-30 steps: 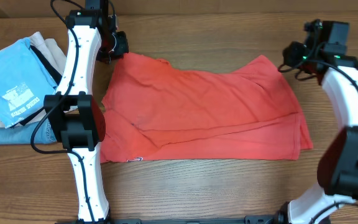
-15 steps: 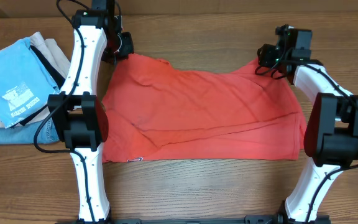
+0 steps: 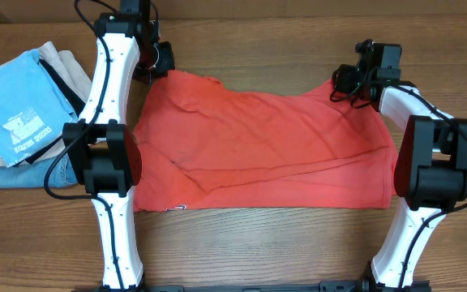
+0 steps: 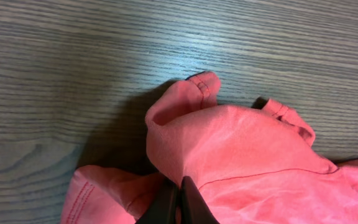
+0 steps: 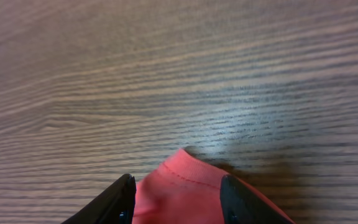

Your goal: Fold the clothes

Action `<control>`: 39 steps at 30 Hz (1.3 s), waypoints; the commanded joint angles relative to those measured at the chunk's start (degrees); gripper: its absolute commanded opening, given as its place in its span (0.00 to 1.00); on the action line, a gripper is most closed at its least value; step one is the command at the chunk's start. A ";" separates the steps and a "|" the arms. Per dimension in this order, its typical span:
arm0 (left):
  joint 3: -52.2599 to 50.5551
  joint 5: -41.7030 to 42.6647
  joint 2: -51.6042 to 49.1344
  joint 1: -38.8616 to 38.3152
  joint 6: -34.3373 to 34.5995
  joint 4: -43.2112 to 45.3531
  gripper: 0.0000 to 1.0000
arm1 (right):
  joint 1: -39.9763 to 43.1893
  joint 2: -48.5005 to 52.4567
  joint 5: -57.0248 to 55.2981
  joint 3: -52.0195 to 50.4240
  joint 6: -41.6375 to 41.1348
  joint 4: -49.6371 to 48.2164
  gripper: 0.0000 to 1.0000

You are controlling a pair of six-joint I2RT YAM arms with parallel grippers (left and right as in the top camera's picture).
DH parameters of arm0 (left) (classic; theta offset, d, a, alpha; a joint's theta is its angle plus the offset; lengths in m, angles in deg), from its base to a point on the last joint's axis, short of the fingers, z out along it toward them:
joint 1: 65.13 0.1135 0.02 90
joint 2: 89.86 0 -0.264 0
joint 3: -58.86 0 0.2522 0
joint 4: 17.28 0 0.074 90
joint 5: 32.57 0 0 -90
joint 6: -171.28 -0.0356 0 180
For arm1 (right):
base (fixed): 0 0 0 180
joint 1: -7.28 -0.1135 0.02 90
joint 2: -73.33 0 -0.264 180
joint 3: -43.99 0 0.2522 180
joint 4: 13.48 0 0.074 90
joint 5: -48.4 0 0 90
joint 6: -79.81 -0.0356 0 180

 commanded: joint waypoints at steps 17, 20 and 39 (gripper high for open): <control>0.02 -0.13 0.94 -0.22 0.61 -0.44 0.04 | 0.11 2.05 -2.08 0.79 -1.31 -2.58 0.33; 0.02 -0.13 0.94 -0.22 0.59 -0.46 0.04 | 0.11 2.05 -2.10 0.79 -1.29 -4.37 0.57; 0.02 -0.13 0.94 -0.22 0.59 -0.92 0.04 | 0.00 4.04 -2.97 0.81 -1.09 -3.82 0.04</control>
